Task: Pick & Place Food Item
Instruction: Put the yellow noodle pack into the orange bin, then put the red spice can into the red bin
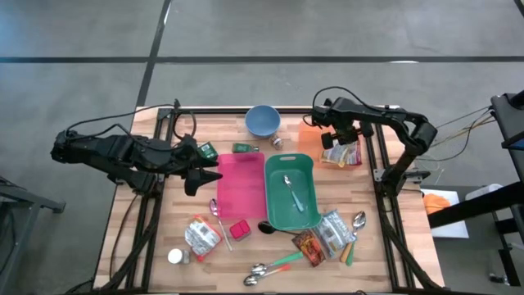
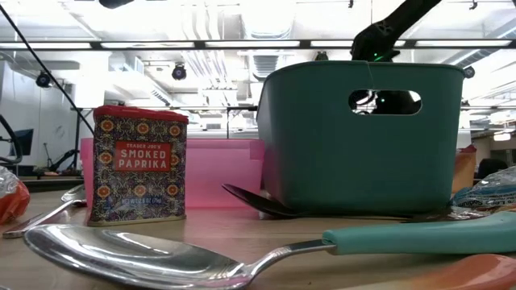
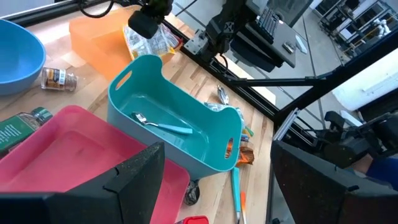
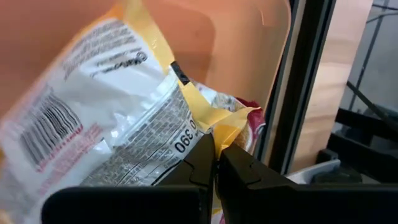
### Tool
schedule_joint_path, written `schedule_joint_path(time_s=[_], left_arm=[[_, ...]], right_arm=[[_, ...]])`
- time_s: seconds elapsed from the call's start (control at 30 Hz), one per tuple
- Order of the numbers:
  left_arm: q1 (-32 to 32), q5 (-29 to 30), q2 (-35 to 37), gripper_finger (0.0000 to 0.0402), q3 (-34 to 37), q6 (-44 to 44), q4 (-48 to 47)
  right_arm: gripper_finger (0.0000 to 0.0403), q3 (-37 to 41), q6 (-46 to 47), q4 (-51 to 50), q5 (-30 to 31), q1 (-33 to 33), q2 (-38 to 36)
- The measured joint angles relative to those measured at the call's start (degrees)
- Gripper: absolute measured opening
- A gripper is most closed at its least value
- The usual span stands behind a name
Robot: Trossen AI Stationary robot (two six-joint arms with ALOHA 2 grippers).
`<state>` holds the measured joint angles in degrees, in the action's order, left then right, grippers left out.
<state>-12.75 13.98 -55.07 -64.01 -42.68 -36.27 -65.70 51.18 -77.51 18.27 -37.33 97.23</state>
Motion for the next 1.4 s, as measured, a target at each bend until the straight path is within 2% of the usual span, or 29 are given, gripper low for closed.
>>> schedule_joint_path(time_s=[0.5,0.6,0.8,0.97,1.13,1.4], left_arm=[[0.0,0.0,0.0,0.0293,0.0,-0.9,0.0],[0.0,0.0,0.0,0.0293,0.0,-0.9,0.0],[0.0,0.0,0.0,0.0293,0.0,-1.3,0.0],[0.0,0.0,0.0,0.0293,0.0,-1.3,0.0],[0.0,0.0,0.0,0.0293,0.0,-2.6,0.0],[0.0,0.0,0.0,0.0293,0.0,-5.5,-0.3]], right_arm=[[0.0015,1.9,-7.1,1.1,0.0,-0.6,-4.1],[0.0041,1.3,-8.8,1.7,0.1,-0.8,-4.6],[0.0130,1.0,-9.5,1.6,0.1,-1.8,-5.3],[0.0185,1.0,-9.6,1.6,1.6,-1.7,-5.8],[0.0211,0.7,-10.5,1.3,3.0,-1.8,-7.6],[0.0215,0.6,-12.1,1.5,2.9,-1.7,-14.5]])
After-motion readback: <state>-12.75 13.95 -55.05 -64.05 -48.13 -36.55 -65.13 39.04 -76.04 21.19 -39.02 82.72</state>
